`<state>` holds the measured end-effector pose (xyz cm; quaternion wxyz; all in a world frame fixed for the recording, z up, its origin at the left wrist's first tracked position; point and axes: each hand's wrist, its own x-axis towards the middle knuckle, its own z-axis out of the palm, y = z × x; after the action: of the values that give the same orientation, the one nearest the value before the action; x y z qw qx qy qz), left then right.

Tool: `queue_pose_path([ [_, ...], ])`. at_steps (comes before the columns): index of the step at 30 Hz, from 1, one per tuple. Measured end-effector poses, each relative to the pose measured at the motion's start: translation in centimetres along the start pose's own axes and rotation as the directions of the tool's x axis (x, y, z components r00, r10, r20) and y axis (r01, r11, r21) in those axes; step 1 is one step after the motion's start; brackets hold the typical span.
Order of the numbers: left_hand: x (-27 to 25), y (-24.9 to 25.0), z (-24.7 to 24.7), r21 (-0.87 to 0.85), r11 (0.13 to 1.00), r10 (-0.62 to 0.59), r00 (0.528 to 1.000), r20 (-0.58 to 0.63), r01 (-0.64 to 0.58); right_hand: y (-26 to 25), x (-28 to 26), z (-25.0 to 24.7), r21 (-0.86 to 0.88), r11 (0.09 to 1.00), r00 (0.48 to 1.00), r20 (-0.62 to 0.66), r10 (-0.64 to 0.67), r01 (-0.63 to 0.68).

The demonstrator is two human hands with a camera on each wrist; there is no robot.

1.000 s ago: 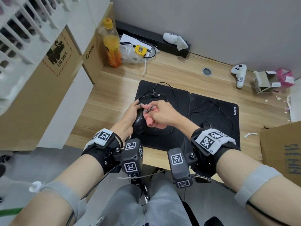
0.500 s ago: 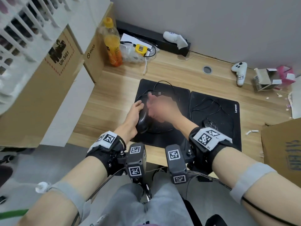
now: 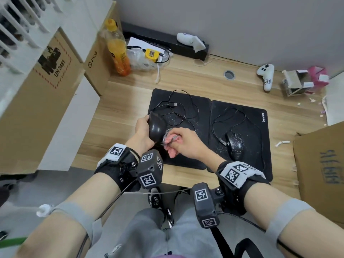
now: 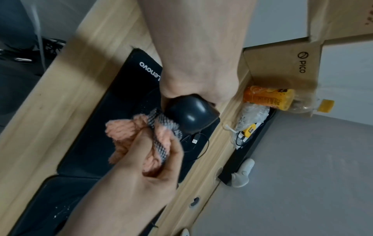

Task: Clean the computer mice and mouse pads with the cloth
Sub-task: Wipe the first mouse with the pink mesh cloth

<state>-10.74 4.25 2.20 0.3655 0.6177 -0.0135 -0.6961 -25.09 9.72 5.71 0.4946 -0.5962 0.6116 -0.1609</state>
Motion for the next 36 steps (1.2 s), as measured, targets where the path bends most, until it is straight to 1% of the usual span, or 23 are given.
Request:
queue_pose_path([
  [1,-0.1,0.3,0.2,0.007,1.000,-0.004,0.999,0.033,0.004,0.3,0.1,-0.2,0.053,0.998,0.997,-0.071,0.034,-0.031],
  [2,-0.3,0.6,0.5,0.016,1.000,-0.004,0.998,0.066,0.003,0.4,0.3,-0.5,0.143,0.988,0.988,-0.131,0.081,-0.062],
  [3,-0.3,0.8,0.7,0.030,1.000,0.002,0.997,0.076,-0.004,0.3,0.5,-0.8,0.214,0.973,0.978,-0.168,0.123,-0.085],
  [4,-0.3,1.0,0.9,0.036,0.999,0.006,0.996,0.087,-0.009,0.2,0.7,-1.2,0.241,0.965,0.970,-0.194,0.148,-0.099],
  [6,-0.2,1.0,0.9,0.060,0.998,0.015,0.995,0.099,-0.021,-0.2,1.2,-2.2,0.244,0.965,0.962,-0.227,0.151,-0.094],
  [7,-0.2,0.9,0.9,0.078,0.997,0.017,0.993,0.121,-0.027,-0.4,1.6,-2.6,0.252,0.964,0.958,-0.246,0.149,-0.085],
  [9,-0.3,0.4,0.9,0.134,0.990,0.013,0.983,0.185,-0.038,-0.3,2.8,-3.3,0.213,0.973,0.942,-0.300,0.150,-0.087],
  [11,-0.3,-0.3,0.9,0.196,0.979,0.009,0.975,0.223,-0.054,-0.7,3.7,-3.5,0.191,0.977,0.938,-0.309,0.156,-0.099],
  [13,-0.2,-0.7,1.1,0.212,0.975,0.019,0.975,0.222,-0.067,-1.0,3.9,-3.6,0.244,0.964,0.949,-0.269,0.167,-0.101],
  [15,-0.1,-0.7,1.2,0.198,0.977,0.037,0.980,0.194,-0.076,-1.3,3.6,-3.2,0.257,0.961,0.957,-0.239,0.162,-0.099],
  [16,0.2,-0.6,1.2,0.181,0.980,0.047,0.985,0.169,-0.078,-1.4,3.6,-2.9,0.241,0.966,0.961,-0.232,0.152,-0.095],
  [18,0.4,-0.2,1.2,0.165,0.983,0.067,0.993,0.097,-0.083,-1.5,3.5,-2.1,0.150,0.986,0.967,-0.230,0.110,-0.077],
  [20,1.3,0.0,1.0,0.161,0.984,0.068,0.996,0.050,-0.075,-2.0,3.3,-1.7,0.085,0.993,0.977,-0.192,0.093,-0.078],
  [21,1.4,0.0,0.9,0.149,0.987,0.057,0.998,0.038,-0.062,-2.1,3.1,-1.7,0.090,0.993,0.984,-0.149,0.095,-0.082],
  [23,1.6,0.4,0.7,0.117,0.992,0.045,0.999,0.031,-0.048,-2.8,2.6,-1.8,0.095,0.994,0.998,-0.008,0.062,-0.061],
  [25,1.9,0.5,0.5,0.083,0.996,0.023,0.998,0.053,-0.027,-2.8,2.4,-1.8,-0.021,1.000,0.992,0.126,0.013,-0.011],
  [26,2.1,0.6,0.4,0.084,0.996,0.007,0.998,0.059,-0.012,-2.7,2.2,-1.8,-0.068,0.998,0.987,0.162,-0.007,0.019],
  [27,2.3,0.6,0.4,0.091,0.996,0.005,0.998,0.059,-0.011,-2.4,2.3,-1.8,-0.075,0.997,0.987,0.162,-0.010,0.022],
  [28,2.3,0.7,0.3,0.104,0.995,0.001,0.998,0.063,-0.007,-2.3,2.3,-1.9,-0.053,0.999,0.991,0.136,-0.004,0.012],
  [30,2.4,0.9,0.1,0.101,0.995,-0.006,0.997,0.071,-0.001,-2.2,2.5,-2.6,0.058,0.997,0.998,0.043,0.041,-0.044],
  [33,2.2,0.8,-0.1,0.147,0.989,-0.015,0.990,0.138,-0.005,-2.3,3.1,-4.2,0.268,0.955,0.981,-0.104,0.162,-0.129],
  [35,2.1,0.7,0.1,0.182,0.983,-0.014,0.986,0.168,-0.017,-2.4,3.7,-4.8,0.277,0.953,0.967,-0.183,0.178,-0.123],
  [36,1.8,0.7,0.3,0.192,0.981,-0.020,0.983,0.182,-0.016,-2.5,3.9,-5.0,0.281,0.952,0.964,-0.198,0.178,-0.118],
])
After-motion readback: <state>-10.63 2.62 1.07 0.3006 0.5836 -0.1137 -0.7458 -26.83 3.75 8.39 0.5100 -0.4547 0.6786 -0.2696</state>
